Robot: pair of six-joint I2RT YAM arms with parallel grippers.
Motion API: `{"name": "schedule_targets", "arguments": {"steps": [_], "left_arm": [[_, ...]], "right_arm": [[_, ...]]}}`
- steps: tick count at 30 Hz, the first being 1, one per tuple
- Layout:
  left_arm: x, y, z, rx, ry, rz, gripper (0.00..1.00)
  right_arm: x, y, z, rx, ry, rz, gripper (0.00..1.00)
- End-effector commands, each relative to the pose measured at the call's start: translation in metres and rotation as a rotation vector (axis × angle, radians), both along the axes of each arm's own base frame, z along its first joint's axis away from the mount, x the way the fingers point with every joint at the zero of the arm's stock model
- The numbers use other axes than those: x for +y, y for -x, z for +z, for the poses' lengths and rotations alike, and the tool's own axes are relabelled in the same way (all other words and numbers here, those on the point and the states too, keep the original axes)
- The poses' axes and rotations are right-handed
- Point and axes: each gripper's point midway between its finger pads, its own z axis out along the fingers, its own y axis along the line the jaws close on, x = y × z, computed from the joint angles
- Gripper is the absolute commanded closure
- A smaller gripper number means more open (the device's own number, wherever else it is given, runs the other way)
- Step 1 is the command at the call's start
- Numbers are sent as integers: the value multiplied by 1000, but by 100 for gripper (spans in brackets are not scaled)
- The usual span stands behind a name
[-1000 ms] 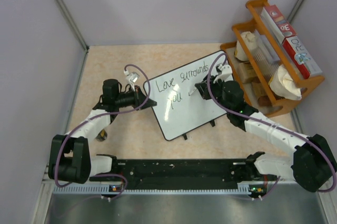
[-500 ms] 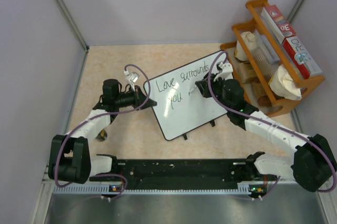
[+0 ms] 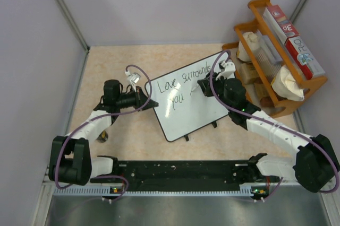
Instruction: Write a sentence on the whiteboard
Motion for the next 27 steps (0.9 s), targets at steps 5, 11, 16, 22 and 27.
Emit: {"name": "schedule_targets", "arguments": {"steps": [5,11,16,22,27], "left_arm": [[13,-9,-41,-144,-203,-3,100],[13,-9,-41,-144,-203,-3,100],[13,-9,-41,-143,-205,-2,100],[13,-9,-40,-145,-204,-3,100],[13,-9,-41,-143,-205,-2,100]], "right_arm": [[-8,-7,12,-32,1,-49,100],[-9,-4,4,-16,15,-46,100],[-12,-1,-2,-8,28,-45,100],[-14,4,-12,10,42,-38,100],[-13,7,-21,27,48,-28,100]]}}
